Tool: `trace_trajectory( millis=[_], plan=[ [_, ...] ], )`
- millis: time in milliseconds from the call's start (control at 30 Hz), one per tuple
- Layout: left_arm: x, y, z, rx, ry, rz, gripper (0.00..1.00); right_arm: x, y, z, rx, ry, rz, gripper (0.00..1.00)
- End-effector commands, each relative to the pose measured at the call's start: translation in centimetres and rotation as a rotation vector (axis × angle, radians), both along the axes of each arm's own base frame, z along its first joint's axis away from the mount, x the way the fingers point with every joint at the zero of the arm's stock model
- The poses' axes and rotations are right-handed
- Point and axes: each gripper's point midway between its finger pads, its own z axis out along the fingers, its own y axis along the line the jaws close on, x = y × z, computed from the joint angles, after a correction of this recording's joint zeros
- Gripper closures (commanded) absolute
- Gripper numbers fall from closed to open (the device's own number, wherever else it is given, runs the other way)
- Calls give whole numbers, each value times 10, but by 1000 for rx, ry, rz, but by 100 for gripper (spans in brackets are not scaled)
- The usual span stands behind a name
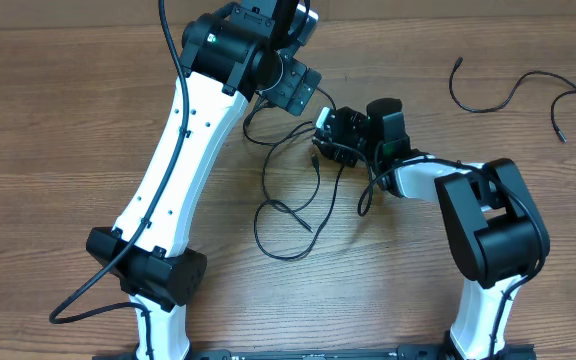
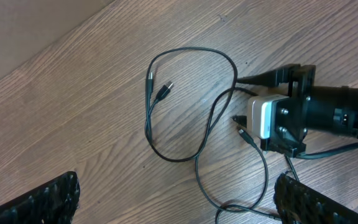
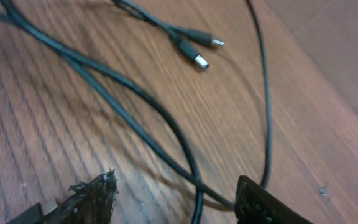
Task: Untangle cables
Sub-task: 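Lower the right gripper onto the cables beside the left gripper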
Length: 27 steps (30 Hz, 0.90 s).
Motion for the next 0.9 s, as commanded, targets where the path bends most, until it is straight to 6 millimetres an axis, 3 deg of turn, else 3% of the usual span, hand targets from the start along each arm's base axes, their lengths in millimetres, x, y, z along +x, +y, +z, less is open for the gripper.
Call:
trace_trajectory(
  millis=[0,433,867],
  plan=[
    [2,-1,2,-8,-6,-5,0,-4,3,-7,-5,5,26,43],
    [2,-1,2,-8,-6,-5,0,1,10,7,35,-58,56,43],
    [2,-1,2,-9,-6,-5,1,8,14,-2,47,-97,60,43]
  ],
)
